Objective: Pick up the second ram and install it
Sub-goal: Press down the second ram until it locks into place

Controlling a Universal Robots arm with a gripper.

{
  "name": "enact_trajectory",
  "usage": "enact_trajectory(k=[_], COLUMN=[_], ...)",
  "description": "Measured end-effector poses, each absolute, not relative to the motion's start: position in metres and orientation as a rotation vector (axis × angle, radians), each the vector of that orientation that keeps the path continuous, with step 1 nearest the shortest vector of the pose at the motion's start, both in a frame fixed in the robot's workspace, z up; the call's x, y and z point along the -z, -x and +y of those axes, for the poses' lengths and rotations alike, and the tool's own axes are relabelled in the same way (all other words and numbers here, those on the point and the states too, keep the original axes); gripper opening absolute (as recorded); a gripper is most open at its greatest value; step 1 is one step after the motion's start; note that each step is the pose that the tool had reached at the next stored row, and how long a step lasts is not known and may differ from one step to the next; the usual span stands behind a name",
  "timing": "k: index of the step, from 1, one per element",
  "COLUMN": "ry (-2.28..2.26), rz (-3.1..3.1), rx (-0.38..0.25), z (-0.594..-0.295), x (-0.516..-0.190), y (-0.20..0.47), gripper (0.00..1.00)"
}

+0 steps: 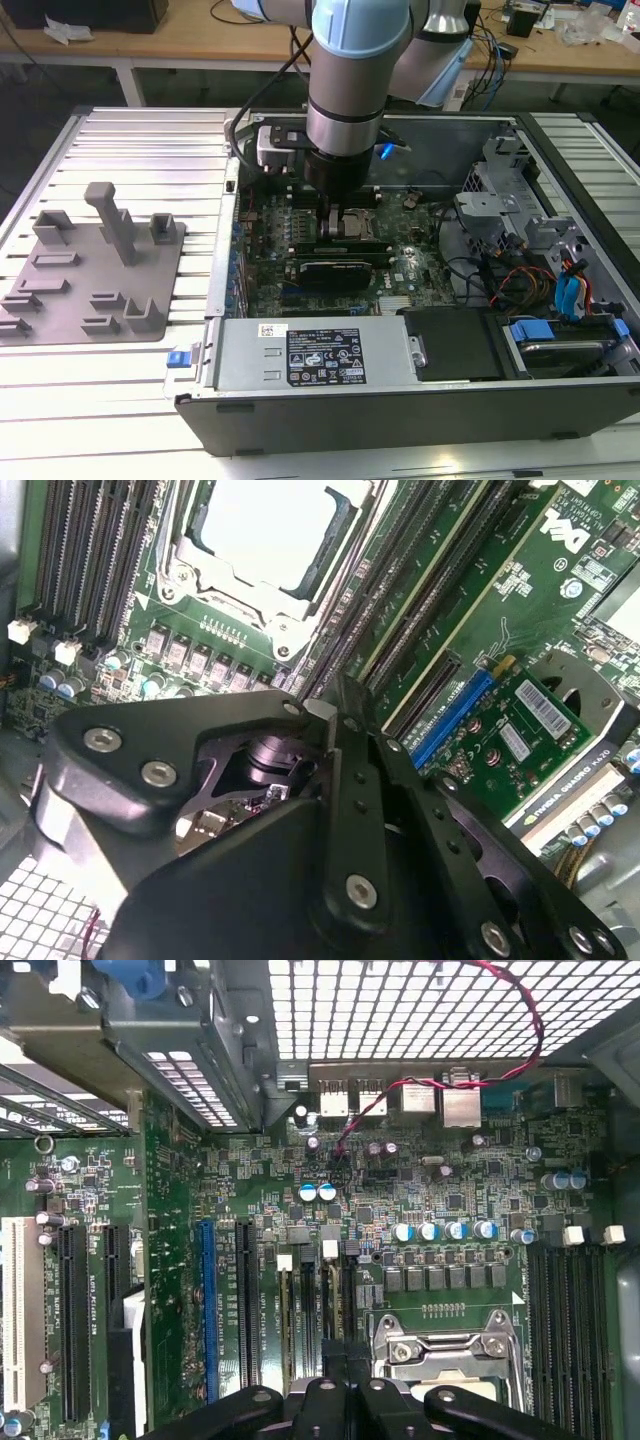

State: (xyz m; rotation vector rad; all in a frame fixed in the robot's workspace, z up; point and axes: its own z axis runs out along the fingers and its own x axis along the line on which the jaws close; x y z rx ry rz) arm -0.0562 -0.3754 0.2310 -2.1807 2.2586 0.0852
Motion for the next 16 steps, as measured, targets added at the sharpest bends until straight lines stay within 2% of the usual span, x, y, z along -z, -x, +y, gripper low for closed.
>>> enact_trajectory(k=[14, 16], ry=[2.18, 2.18], rz=[2.258, 2.258], rx=[-0.086, -0.086], z=[-0.375, -0.375], x=[-0.228, -0.239], y=[0.056, 0.056], gripper=[0.08, 0.08])
